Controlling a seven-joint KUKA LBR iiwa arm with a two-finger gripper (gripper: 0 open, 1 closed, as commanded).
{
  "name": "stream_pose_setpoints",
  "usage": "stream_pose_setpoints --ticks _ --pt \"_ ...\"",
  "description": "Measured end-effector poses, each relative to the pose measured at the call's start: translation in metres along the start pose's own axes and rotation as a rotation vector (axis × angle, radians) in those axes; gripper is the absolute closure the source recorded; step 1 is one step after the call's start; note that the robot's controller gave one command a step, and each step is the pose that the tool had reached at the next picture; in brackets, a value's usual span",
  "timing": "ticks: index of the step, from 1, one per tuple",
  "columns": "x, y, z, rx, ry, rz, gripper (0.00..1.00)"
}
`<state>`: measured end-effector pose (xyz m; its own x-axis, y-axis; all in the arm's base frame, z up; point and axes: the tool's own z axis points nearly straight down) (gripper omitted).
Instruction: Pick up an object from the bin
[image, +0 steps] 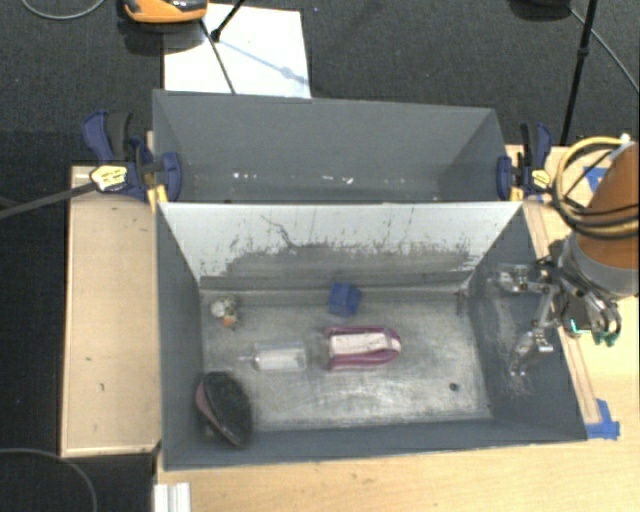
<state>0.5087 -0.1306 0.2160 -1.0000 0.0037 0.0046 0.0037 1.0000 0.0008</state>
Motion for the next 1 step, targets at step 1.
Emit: stream_pose_setpoints --ticks 1 --pt "0.0001 0.0711 0.0847 -0.003 0.0 -0.109 0.0"
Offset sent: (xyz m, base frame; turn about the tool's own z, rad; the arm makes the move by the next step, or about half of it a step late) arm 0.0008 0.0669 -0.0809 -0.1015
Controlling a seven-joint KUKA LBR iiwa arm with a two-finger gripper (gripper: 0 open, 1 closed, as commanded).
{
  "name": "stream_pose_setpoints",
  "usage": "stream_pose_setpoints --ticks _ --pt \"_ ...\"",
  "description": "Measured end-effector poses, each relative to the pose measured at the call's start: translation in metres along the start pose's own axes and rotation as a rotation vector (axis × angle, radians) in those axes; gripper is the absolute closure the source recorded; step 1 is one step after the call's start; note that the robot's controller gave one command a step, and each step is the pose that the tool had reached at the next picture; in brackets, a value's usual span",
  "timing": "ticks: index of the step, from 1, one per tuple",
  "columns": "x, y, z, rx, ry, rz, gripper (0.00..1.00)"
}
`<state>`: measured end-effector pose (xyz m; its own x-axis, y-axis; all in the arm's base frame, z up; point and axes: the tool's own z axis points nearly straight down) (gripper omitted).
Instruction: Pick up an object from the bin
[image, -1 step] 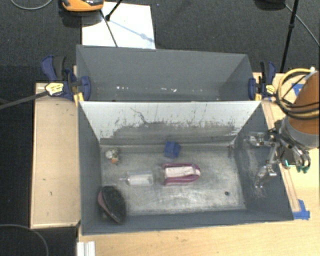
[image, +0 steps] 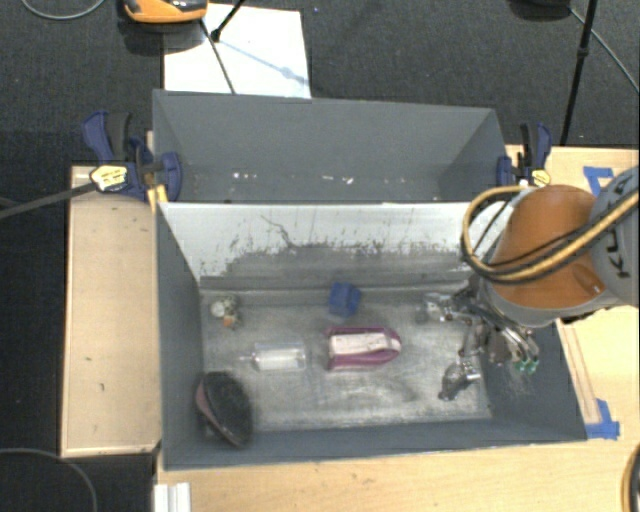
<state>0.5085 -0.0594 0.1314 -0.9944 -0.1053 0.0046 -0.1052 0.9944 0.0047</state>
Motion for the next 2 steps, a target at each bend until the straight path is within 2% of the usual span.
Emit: stream_pose_setpoints --ticks 1,2 --pt "-0.0097 0.1228 0.0534 0.002 -0.012 0.056 0.0" --pt "-0.0131 0.1189 0.0492 0.003 -0.024 0.055 1.0"
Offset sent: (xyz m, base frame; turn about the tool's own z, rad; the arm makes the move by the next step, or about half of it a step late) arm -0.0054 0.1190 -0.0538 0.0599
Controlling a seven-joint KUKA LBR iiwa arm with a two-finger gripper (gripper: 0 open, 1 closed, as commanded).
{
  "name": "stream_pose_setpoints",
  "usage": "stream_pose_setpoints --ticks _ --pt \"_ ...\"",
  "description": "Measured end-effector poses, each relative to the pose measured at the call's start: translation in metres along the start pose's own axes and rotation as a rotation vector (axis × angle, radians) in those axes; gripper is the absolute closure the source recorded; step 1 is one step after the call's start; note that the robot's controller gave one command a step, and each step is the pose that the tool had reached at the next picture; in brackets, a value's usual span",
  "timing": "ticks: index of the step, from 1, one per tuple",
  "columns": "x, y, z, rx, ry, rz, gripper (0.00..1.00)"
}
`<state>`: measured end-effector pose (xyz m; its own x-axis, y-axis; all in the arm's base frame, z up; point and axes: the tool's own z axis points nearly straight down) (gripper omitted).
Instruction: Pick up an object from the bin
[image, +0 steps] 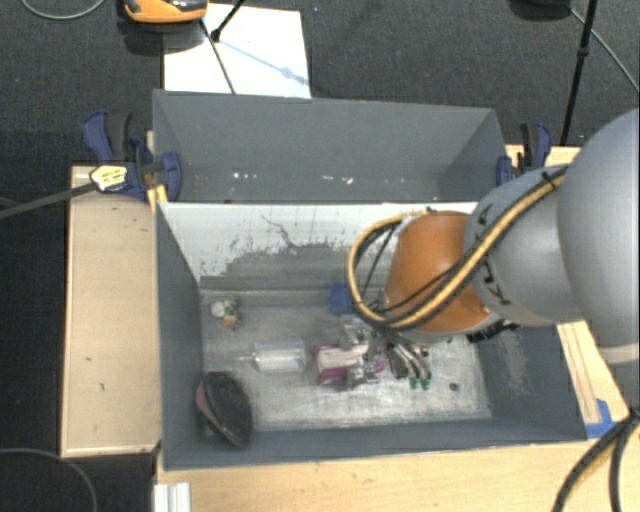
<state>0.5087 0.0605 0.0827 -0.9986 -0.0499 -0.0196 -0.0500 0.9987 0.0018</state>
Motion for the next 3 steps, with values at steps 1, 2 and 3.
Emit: stream_pose_setpoints --ticks 1,2,3 --pt "-0.017 -0.012 -0.146 0.001 0.008 0.003 1.0" --pt "-0.016 -0.012 -0.141 0.002 0.017 -0.002 0.0" --pt "-0.009 -0.043 -0.255 0.003 0.006 0.054 0.0"
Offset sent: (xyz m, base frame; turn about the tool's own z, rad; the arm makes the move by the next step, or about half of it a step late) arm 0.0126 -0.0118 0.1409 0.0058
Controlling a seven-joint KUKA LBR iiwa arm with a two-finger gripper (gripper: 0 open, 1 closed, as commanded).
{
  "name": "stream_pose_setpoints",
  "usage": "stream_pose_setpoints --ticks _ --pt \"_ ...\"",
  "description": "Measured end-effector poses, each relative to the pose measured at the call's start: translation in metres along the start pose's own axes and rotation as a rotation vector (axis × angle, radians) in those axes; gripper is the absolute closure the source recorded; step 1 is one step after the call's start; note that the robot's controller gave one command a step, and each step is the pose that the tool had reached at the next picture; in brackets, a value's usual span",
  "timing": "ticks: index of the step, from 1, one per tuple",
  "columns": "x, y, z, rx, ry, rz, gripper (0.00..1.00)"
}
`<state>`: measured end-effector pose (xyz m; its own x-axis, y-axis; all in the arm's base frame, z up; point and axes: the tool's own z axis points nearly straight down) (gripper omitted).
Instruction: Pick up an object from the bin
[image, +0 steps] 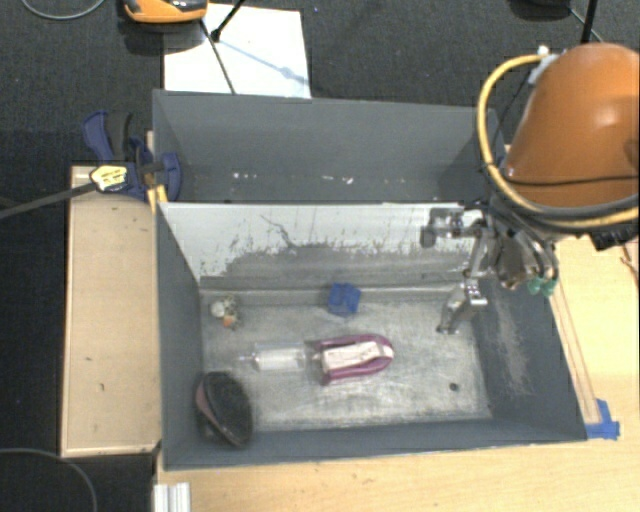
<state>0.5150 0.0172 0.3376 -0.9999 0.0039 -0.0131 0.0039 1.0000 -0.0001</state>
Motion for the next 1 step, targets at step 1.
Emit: stream_pose_setpoints --ticks 1 --pt "-0.0054 0.0528 0.1347 -0.003 0.016 -0.287 0.0"
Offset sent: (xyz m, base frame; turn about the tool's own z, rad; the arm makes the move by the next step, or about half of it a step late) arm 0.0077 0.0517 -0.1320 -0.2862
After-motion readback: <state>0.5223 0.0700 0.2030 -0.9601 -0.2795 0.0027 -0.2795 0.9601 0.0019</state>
